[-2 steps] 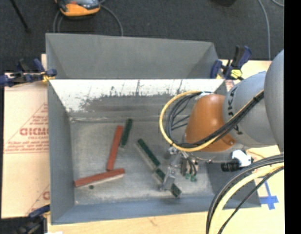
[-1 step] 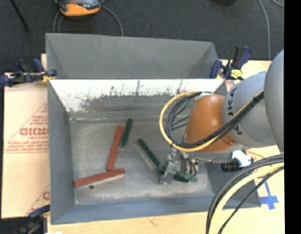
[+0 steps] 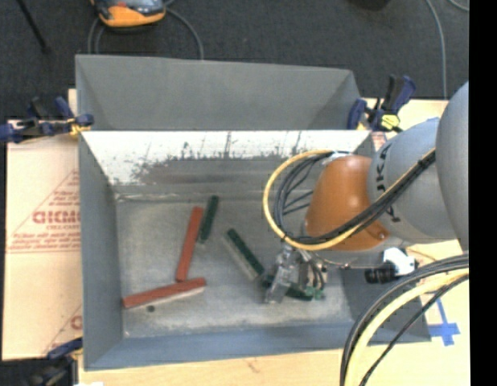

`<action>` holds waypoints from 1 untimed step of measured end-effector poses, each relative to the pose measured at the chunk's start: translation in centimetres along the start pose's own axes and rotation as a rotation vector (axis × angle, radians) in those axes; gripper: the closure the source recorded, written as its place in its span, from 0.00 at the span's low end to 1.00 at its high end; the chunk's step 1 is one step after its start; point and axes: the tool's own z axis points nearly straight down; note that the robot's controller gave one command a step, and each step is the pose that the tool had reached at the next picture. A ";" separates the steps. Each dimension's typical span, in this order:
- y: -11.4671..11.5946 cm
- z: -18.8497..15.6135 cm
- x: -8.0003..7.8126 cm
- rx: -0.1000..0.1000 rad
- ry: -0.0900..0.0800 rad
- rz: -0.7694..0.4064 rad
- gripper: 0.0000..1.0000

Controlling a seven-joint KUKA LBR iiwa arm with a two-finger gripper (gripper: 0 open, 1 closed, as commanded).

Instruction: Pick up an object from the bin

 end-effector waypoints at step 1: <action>-0.6 -5.7 0.0 -0.001 -0.005 -0.009 0.00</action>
Offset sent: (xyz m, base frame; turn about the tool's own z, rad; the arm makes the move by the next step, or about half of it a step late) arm 0.0000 0.0000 0.0000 0.0000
